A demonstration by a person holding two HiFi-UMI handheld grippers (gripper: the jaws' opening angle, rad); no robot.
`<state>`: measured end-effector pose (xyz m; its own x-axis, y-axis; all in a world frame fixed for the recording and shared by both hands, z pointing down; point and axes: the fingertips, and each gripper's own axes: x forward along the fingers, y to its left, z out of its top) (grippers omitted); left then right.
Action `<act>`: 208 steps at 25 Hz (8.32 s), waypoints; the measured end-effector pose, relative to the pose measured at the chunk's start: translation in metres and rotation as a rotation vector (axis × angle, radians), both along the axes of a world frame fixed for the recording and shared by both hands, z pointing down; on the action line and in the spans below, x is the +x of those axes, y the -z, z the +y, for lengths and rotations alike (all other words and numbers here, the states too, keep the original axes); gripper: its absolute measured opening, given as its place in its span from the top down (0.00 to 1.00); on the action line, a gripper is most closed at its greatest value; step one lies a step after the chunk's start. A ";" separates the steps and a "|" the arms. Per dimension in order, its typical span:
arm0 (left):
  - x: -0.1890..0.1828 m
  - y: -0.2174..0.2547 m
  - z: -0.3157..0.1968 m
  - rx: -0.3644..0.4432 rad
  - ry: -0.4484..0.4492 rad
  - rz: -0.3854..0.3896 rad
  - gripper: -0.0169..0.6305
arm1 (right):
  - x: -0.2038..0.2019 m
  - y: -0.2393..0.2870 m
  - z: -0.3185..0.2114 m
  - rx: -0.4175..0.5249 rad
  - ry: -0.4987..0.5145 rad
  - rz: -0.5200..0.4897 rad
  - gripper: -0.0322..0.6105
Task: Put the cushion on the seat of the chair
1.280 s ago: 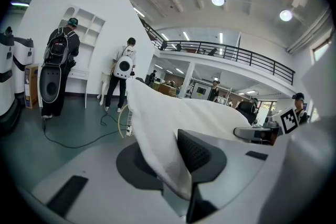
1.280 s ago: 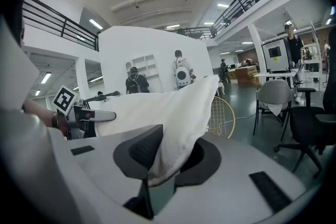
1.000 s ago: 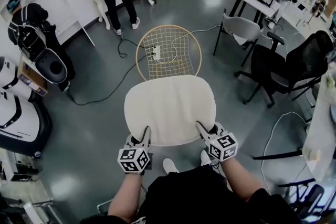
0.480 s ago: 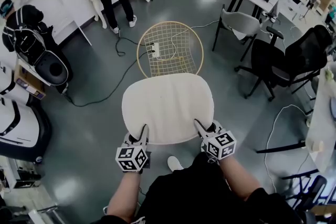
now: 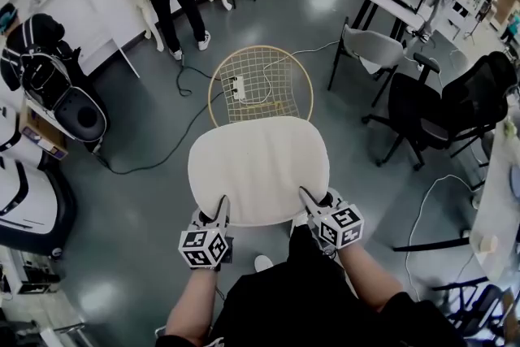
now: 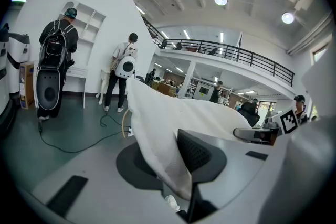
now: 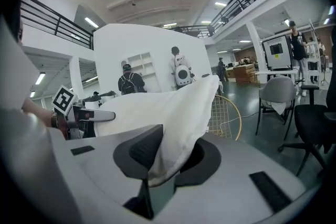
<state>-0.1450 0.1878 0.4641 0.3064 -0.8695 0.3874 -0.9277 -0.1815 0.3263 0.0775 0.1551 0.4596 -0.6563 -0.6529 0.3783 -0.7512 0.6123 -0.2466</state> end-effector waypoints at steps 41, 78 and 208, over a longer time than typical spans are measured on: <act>0.037 -0.099 -0.354 -0.165 0.065 -0.054 0.81 | 0.034 -0.106 -0.366 -0.131 0.064 0.053 0.82; -0.021 -0.440 -0.453 -0.412 -0.055 -0.075 0.79 | -0.021 -0.444 -0.449 -0.378 -0.071 0.253 0.82; 0.020 0.040 -0.162 0.084 -0.309 -0.107 0.95 | -0.113 0.043 -0.134 0.072 0.018 0.092 0.93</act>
<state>-0.1255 0.0260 0.4239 0.5217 -0.7721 0.3628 -0.8529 -0.4813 0.2022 -0.0354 0.0210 0.4170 -0.6328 -0.6687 0.3903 -0.7572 0.6397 -0.1317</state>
